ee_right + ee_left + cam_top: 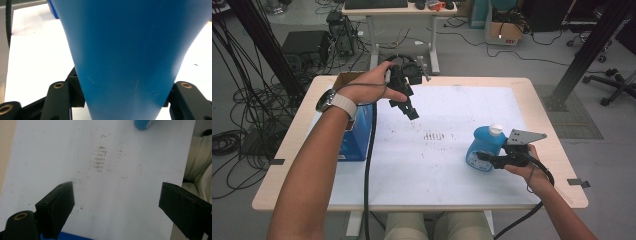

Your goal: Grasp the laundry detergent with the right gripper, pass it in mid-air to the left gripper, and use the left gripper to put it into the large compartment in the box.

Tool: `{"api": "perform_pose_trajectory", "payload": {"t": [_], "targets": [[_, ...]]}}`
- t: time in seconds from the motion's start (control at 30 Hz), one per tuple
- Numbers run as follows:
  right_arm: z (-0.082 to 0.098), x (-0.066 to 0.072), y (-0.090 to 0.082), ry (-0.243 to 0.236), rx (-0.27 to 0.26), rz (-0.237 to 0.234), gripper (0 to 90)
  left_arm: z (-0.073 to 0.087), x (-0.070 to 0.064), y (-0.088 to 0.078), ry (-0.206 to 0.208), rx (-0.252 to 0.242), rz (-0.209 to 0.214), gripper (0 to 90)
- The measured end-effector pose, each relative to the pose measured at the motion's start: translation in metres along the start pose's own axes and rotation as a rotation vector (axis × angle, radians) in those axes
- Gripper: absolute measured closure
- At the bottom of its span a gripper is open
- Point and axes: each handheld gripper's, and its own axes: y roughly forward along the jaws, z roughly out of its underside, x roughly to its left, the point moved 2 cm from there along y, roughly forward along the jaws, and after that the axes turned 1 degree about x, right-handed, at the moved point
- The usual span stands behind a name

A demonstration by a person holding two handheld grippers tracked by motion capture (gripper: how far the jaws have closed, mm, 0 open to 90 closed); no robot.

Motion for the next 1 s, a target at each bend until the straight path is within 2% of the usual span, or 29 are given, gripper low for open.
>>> {"api": "perform_pose_trajectory", "payload": {"t": [0.77, 0.87, 1.0], "targets": [[-0.004, 0.001, 0.001, -0.018, 0.014, -0.001, 43.5, 0.000, -0.004, -0.004, -0.009, -0.002, -0.006, 12.4], [-0.008, 0.001, -0.002, 0.001, -0.016, -0.013, 43.5, 0.000, -0.006, -0.007, -0.010, -0.006, 0.000, 12.3], [-0.019, 0.000, -0.007, -0.012, -0.023, -0.015, 43.5, 0.000, -0.011, -0.013, -0.018, -0.013, -0.005, 11.7]]}}
